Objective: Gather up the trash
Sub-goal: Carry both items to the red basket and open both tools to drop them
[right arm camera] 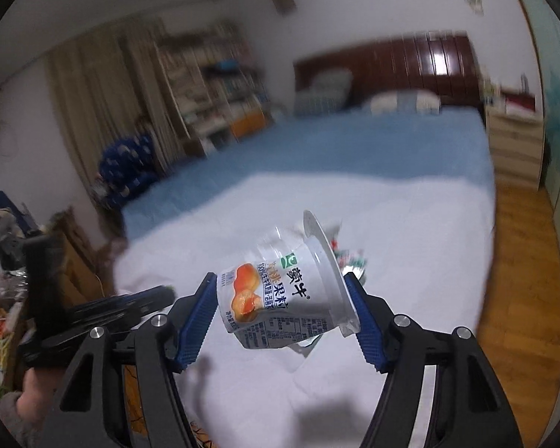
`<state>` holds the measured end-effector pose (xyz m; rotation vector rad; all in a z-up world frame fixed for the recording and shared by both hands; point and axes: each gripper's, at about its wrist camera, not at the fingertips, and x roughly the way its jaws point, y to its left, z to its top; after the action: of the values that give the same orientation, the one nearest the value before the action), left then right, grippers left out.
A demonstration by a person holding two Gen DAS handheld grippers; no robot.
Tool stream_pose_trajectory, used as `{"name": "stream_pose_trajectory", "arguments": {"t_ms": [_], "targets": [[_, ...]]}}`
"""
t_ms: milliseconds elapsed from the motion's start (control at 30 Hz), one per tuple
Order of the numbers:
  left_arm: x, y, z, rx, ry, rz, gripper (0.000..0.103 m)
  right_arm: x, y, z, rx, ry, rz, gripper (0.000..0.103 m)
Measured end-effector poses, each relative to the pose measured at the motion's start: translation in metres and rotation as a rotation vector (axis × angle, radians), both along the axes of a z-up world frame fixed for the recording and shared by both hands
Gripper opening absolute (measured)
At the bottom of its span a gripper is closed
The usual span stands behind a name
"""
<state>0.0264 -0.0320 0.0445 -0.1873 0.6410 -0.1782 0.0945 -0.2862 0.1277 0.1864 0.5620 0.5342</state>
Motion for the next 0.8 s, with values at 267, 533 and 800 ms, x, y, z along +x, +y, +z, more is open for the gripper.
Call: {"name": "stream_pose_trajectory", "arguments": {"t_ms": [267,533,800], "targets": [[-0.048,-0.129,0.054,-0.02,-0.056,-0.245,0.019,-0.129,-0.155,0.054,0.014,-0.045,-0.192,0.067],[-0.079,-0.358,-0.024,0.029,0.187,-0.711,0.019,-0.223,-0.318,-0.08,-0.019,0.341,-0.535,0.067],[-0.101,-0.475,-0.142,0.206,0.501,-0.875,0.019,-0.287,-0.359,-0.244,0.042,0.727,-0.67,0.067]]}}
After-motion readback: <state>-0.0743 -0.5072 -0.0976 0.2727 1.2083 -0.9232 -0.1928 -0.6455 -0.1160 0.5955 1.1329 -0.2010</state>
